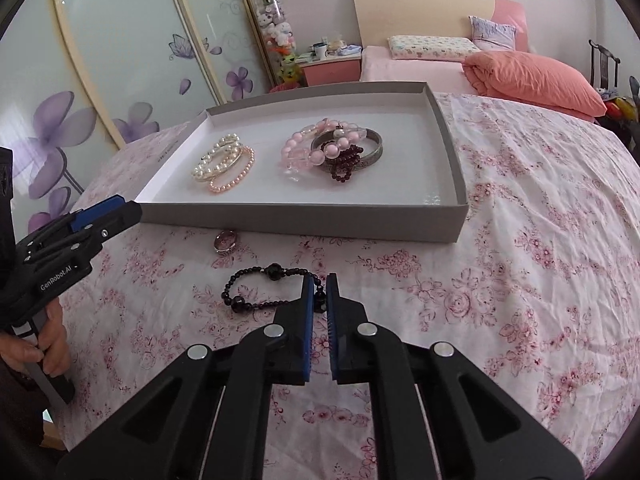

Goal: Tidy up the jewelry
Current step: 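Grasp the black bead bracelet with the right tool while the left tool grasps the silver ring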

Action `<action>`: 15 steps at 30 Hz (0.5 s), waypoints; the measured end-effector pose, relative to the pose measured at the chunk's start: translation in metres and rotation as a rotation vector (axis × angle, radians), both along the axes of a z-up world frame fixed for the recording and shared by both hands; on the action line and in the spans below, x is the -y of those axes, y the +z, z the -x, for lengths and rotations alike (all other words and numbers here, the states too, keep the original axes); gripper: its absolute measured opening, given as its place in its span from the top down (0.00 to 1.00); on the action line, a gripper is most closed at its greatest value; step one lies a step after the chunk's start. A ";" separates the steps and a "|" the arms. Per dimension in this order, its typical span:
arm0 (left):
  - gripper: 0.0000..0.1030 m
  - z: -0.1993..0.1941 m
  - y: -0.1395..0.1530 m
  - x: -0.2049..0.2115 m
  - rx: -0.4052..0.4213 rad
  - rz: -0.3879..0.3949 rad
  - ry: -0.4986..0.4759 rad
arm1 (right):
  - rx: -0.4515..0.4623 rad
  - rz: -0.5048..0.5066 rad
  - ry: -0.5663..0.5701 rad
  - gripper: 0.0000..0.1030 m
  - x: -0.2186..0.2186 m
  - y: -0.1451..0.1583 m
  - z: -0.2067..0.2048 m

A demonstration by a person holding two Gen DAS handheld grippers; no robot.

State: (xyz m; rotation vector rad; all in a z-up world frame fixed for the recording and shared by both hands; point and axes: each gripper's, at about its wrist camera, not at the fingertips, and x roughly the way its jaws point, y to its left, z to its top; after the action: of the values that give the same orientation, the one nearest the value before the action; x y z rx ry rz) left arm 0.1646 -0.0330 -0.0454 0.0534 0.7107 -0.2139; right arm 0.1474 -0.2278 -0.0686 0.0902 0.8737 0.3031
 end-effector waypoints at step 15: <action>0.47 -0.005 -0.009 0.020 -0.032 -0.006 -0.033 | -0.013 0.100 -0.018 0.83 -0.014 -0.011 -0.011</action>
State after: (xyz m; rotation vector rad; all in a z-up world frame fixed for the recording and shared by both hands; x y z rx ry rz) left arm 0.1700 -0.0535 -0.0544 0.0672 0.7423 -0.2450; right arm 0.1581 -0.2142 -0.0792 0.0071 0.8988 0.2421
